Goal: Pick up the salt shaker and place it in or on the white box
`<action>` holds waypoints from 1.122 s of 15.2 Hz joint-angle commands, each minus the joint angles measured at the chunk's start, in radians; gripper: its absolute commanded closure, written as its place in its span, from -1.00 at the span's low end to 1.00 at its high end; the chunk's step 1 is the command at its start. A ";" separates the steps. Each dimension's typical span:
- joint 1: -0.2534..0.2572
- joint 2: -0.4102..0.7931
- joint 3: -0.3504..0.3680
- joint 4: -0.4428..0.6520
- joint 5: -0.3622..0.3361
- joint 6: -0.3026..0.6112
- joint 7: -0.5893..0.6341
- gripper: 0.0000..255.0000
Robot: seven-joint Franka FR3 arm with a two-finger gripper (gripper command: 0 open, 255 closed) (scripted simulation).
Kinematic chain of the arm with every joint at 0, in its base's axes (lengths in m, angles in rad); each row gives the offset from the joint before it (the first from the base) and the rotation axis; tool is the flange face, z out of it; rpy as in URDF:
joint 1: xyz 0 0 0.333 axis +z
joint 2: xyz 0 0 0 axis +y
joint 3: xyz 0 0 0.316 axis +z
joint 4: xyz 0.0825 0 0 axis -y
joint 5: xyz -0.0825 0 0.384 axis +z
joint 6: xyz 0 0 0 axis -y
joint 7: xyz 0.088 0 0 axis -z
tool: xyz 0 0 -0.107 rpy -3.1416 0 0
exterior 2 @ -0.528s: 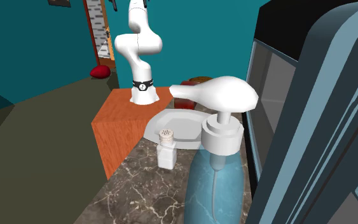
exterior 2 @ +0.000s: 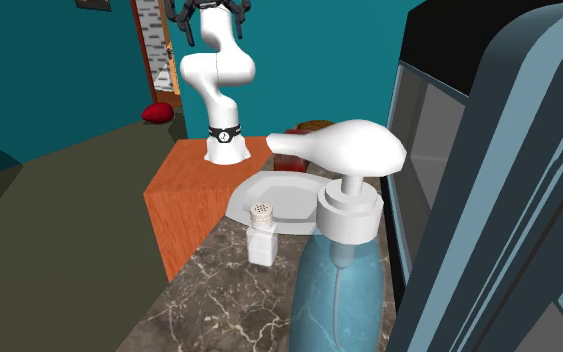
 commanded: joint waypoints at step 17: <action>0.011 0.627 0.075 0.229 0.046 0.393 0.189 -1.00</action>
